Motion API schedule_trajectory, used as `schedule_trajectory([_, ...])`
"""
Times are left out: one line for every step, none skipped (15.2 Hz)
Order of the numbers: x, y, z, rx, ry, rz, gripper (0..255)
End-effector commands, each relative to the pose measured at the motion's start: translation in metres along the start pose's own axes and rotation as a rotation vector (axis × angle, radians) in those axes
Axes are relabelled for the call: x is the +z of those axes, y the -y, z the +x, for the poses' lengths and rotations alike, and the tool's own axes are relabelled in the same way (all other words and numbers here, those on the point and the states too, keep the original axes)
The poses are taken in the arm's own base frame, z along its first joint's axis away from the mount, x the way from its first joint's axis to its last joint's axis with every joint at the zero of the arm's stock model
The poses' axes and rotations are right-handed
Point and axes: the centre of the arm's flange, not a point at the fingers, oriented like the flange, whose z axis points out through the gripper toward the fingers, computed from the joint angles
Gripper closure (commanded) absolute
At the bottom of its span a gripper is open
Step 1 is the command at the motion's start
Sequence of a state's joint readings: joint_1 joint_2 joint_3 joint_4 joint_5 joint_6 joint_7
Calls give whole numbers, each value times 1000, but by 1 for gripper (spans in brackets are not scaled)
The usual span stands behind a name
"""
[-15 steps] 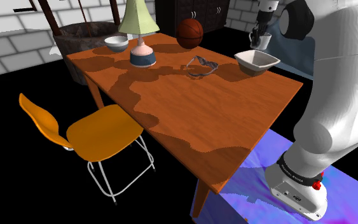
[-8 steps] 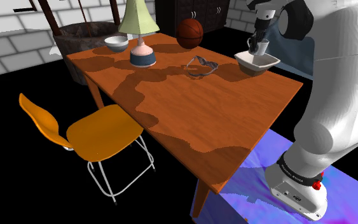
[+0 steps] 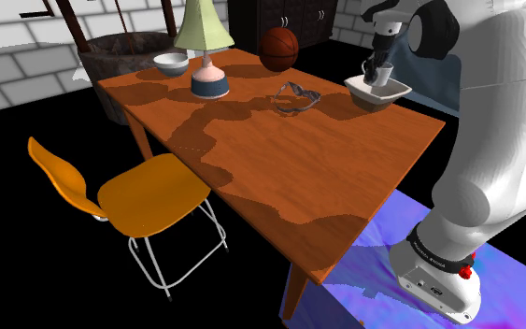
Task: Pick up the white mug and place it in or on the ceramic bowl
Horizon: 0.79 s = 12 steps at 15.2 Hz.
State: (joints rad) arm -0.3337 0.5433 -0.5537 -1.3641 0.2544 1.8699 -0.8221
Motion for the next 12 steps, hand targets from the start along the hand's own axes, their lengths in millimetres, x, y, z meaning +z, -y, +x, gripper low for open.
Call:
schedule_trajectory([0,0,0,0,0,0,255])
schedule_trajectory([0,0,0,0,0,0,255])
schedule_trajectory([0,0,0,0,0,0,255])
schedule_trajectory([0,0,0,0,0,0,0])
schedule_trajectory([0,0,0,0,0,0,0])
schedule_trajectory([0,0,0,0,0,0,0])
schedule_trajectory([0,0,0,0,0,0,0])
schedule_trajectory([0,0,0,0,0,0,0])
schedule_trajectory([0,0,0,0,0,0,0])
schedule_trajectory([-13,0,0,0,0,0,0])
schedule_trajectory([-26,0,0,0,0,0,0])
schedule_trajectory([-40,0,0,0,0,0,0])
